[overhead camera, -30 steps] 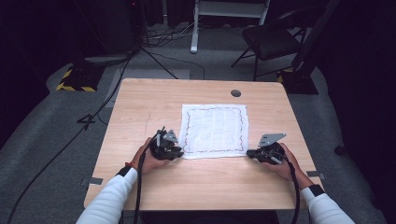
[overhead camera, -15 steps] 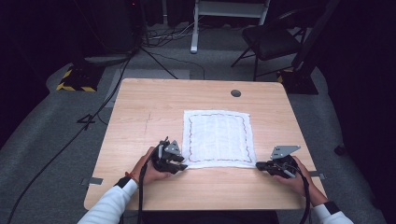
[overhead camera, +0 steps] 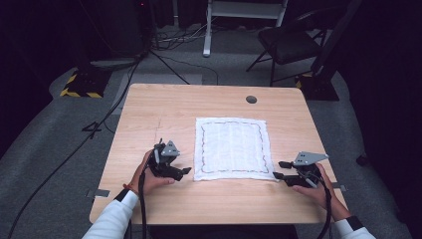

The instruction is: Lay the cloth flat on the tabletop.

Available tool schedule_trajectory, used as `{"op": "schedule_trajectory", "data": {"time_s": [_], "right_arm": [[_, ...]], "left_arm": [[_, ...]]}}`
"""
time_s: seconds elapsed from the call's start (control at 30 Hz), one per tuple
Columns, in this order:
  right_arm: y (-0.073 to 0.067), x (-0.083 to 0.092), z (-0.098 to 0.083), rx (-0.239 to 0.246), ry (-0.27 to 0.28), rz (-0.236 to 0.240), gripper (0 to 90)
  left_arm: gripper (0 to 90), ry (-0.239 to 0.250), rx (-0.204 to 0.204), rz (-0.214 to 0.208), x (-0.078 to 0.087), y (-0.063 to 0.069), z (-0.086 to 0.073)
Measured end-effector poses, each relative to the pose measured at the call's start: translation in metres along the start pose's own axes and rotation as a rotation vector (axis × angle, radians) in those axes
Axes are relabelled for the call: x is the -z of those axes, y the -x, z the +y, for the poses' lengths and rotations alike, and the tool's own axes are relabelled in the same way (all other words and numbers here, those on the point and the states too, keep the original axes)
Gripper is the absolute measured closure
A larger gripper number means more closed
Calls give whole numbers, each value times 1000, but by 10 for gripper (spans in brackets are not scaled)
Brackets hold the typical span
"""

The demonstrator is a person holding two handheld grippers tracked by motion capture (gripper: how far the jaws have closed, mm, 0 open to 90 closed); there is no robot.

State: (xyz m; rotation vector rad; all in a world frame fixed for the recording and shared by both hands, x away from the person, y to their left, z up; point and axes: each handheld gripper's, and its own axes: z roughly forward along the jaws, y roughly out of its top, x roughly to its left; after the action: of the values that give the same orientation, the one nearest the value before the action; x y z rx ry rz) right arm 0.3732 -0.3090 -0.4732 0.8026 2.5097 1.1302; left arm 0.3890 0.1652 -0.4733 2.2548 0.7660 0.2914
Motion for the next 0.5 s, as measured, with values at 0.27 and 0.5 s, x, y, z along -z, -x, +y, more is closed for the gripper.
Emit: {"op": "schedule_trajectory", "data": {"time_s": [0.27, 0.5], "right_arm": [[-13, -19, 16, 18, 11, -6, 385], [-45, -47, 51, 116, 41, 91, 475]], "left_arm": [[217, 26, 27, 60, -1, -19, 6], [211, 23, 85, 59, -16, -44, 24]]}}
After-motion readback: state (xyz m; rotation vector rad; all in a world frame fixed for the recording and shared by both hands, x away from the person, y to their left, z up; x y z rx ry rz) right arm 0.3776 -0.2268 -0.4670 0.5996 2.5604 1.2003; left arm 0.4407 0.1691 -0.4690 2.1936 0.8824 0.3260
